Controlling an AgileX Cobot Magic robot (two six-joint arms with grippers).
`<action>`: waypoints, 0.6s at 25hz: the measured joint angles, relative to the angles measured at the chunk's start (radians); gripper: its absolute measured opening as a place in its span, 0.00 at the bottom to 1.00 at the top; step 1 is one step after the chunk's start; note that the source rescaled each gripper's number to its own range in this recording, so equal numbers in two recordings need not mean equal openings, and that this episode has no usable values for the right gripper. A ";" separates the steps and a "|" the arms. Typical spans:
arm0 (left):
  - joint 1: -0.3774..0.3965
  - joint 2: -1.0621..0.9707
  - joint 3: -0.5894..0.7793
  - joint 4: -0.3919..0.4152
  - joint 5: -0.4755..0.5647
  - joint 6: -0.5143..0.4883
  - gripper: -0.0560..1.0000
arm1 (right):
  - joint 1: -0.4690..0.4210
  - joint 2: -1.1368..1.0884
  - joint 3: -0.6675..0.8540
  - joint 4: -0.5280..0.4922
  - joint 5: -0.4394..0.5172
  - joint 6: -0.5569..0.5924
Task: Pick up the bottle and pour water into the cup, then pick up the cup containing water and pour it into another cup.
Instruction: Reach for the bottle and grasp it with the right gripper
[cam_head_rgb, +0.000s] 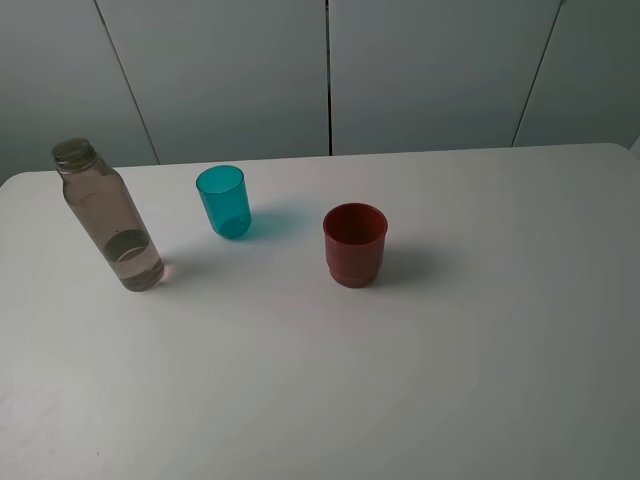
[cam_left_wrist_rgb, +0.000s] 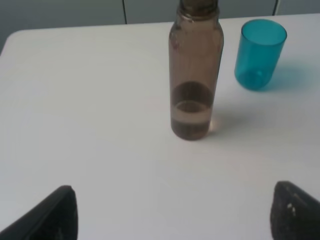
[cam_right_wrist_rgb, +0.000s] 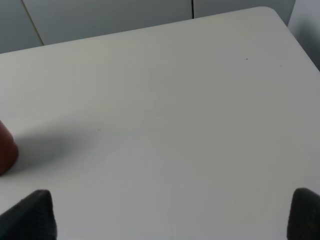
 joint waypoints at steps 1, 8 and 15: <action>0.000 0.010 -0.004 0.002 -0.048 0.000 0.93 | 0.000 0.000 0.000 0.000 0.000 0.000; 0.000 0.173 -0.012 -0.006 -0.368 0.000 0.93 | 0.000 0.000 0.000 0.000 0.000 0.000; 0.000 0.377 0.135 -0.006 -0.644 -0.037 0.93 | 0.000 0.000 0.000 0.000 0.000 0.000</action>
